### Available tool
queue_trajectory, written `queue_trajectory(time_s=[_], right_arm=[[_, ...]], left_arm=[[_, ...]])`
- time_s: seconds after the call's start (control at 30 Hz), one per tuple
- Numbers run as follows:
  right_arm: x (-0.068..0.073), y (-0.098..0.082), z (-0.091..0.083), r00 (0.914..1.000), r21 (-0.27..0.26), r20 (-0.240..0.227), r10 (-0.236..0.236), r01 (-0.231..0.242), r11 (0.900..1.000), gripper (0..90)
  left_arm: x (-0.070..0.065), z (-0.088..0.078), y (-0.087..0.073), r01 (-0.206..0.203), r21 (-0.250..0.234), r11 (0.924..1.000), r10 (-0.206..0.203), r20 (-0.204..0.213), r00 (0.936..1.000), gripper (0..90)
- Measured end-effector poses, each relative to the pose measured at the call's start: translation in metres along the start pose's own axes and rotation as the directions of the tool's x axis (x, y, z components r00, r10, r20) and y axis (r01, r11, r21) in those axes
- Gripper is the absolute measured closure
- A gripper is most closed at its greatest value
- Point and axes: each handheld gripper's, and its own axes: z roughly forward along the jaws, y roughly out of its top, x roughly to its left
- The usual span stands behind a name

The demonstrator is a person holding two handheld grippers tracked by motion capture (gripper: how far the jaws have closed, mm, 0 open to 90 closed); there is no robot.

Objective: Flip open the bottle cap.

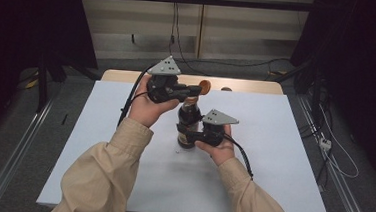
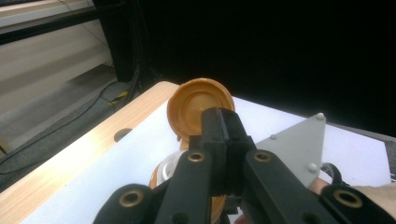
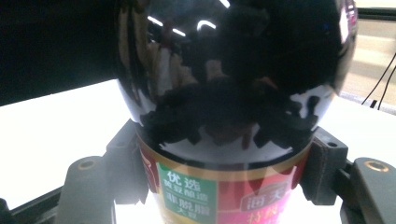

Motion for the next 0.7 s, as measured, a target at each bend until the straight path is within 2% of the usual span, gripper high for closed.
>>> queue_trajectory(time_s=[0.2, 0.53, 0.7], right_arm=[[-0.001, 0.000, 0.001, 0.9999, -0.008, 0.003, 0.010, -0.010, 1.000, 29.9], [-0.001, 0.002, 0.000, 0.9999, 0.008, 0.007, 0.009, -0.009, 1.000, 28.8], [-0.001, 0.001, 0.000, 0.9992, 0.014, 0.014, 0.038, -0.039, 0.999, 23.9]], left_arm=[[0.002, -0.008, -0.002, -0.001, -0.008, 1.0000, 0.001, -0.024, 0.9997, 90.0], [0.005, -0.024, -0.013, 0.017, -0.033, 0.9993, -0.018, -0.032, 0.9993, 90.0], [0.008, -0.029, -0.019, 0.037, -0.043, 0.9984, -0.039, -0.045, 0.9982, 82.8]])
